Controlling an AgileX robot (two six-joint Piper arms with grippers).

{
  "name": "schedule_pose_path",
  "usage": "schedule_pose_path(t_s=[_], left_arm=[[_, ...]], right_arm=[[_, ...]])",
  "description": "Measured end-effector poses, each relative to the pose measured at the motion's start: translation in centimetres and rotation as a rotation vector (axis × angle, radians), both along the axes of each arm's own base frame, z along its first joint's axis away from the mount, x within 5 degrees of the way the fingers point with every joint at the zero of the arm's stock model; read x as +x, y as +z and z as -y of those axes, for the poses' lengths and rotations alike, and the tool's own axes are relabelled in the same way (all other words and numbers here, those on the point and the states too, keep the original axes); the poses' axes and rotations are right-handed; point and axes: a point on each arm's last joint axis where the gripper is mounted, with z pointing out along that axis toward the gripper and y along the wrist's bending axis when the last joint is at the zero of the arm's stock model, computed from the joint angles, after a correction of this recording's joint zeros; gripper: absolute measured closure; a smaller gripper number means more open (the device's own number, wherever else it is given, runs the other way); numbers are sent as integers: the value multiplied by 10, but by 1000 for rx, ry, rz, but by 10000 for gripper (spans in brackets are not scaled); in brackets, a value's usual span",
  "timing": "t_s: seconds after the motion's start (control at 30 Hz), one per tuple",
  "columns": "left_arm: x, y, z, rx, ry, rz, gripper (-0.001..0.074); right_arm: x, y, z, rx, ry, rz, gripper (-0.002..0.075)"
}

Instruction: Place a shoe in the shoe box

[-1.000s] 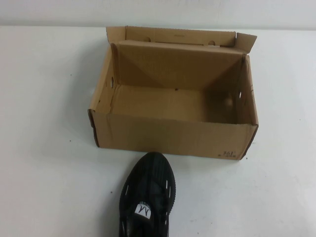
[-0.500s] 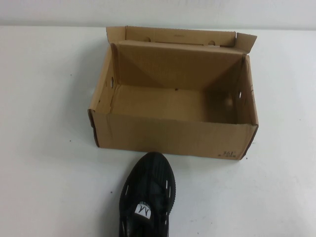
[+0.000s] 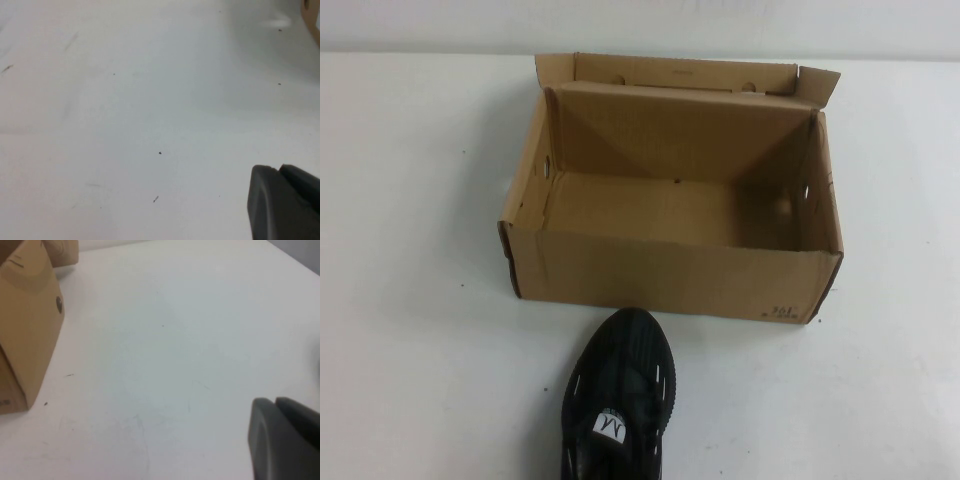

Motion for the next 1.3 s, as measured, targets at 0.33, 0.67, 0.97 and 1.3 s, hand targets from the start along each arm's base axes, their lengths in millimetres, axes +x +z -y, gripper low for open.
schedule_pose_path(t_s=[0.33, 0.67, 0.97, 1.3], left_arm=[[4, 17, 4, -28, -42, 192, 739], [2, 42, 10, -43, -108, 468, 739], [1, 47, 11, -38, -122, 520, 739], [-19, 85, 18, -102, -233, 993, 739]], right_arm=[[3, 31, -5, -24, 54, 344, 744], [3, 32, -5, -115, 62, 347, 744], [-1, 51, -8, -96, 82, 568, 743], [-29, 92, -14, -102, 133, 1121, 743]])
